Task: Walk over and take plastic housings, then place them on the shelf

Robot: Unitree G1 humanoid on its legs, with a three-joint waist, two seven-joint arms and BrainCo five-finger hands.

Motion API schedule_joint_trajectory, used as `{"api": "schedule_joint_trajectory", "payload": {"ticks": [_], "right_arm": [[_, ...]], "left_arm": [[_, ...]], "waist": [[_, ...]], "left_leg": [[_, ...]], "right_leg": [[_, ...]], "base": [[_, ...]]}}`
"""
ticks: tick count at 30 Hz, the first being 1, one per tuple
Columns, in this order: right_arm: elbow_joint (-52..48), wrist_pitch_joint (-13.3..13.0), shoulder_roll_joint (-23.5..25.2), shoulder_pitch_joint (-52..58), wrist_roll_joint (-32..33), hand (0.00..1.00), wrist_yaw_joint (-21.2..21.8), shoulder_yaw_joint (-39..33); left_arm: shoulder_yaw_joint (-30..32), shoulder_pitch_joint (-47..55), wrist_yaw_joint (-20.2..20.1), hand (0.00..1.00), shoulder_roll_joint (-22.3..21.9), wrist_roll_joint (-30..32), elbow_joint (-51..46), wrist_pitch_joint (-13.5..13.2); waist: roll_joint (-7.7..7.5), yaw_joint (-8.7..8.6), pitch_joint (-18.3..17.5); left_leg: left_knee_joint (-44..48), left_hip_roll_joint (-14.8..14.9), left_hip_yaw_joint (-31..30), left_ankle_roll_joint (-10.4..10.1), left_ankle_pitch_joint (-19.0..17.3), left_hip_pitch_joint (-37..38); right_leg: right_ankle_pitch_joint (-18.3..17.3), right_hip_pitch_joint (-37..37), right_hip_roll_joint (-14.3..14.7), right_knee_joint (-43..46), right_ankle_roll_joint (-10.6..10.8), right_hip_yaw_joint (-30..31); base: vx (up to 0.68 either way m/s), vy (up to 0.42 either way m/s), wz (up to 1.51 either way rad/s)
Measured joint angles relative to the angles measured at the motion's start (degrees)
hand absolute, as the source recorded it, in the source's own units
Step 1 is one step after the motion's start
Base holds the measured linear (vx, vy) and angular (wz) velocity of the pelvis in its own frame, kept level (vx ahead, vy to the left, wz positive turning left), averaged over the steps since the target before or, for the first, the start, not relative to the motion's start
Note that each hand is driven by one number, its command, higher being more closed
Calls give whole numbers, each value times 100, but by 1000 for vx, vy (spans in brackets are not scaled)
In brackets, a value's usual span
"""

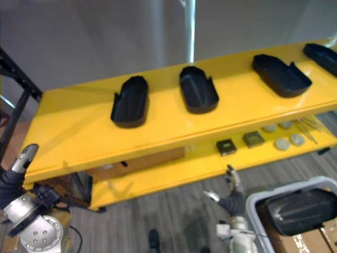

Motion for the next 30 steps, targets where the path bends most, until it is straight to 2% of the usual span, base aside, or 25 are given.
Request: {"api": "schedule_joint_trajectory", "payload": {"ticks": [4, 7, 10, 12, 13, 18, 21, 30], "right_arm": [[-12, 20, 197, -264, -95, 0, 1, -395], [22, 21, 336, -306, -96, 0, -10, -681], [383, 18, 384, -319, -58, 0, -119, -859], [841, 17, 398, -314, -52, 0, -202, -978], [1292, 38, 404, -320, -56, 0, -300, -1040], [2347, 178, 396, -313, -64, 0, -494, -1036], [2600, 218, 387, -303, -107, 0, -491, -1030], [2749, 216, 318, -295, -104, 0, -470, -720]], "left_arm": [[288, -470, -525, 0, 203, -366, 1163, 465], [363, -782, -621, 0, 209, -362, 1572, 594], [502, -1173, -582, 0, 234, -360, 2024, 629], [519, -1498, -577, 0, 413, -360, 2397, 648], [526, -1783, -576, 0, 651, -404, 2738, 667], [488, -2637, -596, 0, 1354, -765, 3773, 705], [467, -3072, -591, 0, 1787, -813, 4281, 767], [273, -3924, -415, 0, 2473, -814, 5377, 876]], "waist": [[-64, -31, 1], [-136, -128, 54], [-211, -278, 112], [-210, -335, 148], [-192, -337, 174], [-123, -343, 431], [-149, -356, 581], [-173, -445, 864]], "left_leg": [[0, 70, 395, -15, -41, 29], [2, 87, 657, -3, -62, -65], [3, 79, 798, 25, -55, -75], [3, 63, 826, 26, -55, -119], [4, 54, 849, 29, -52, -167], [5, 56, 918, 26, -56, -139], [8, 70, 1023, 27, -55, -138], [6, 56, 1050, 25, -56, -158]], "right_leg": [[126, -180, 28, -38, 10, 388], [216, -428, 32, -36, 30, 675], [257, -524, 19, -27, 48, 814], [302, -556, 12, -32, 46, 831], [324, -608, 18, -14, 45, 850], [325, -647, 22, 29, 45, 975], [325, -731, 35, 93, 41, 1076], [321, -822, 24, 173, 38, 1133]], "base": [[-9, 3, -45], [-14, 26, -47], [18, 16, -27], [42, 14, -8], [47, 8, -5], [29, 4, -8], [14, -8, -17], [10, 0, -3]]}}
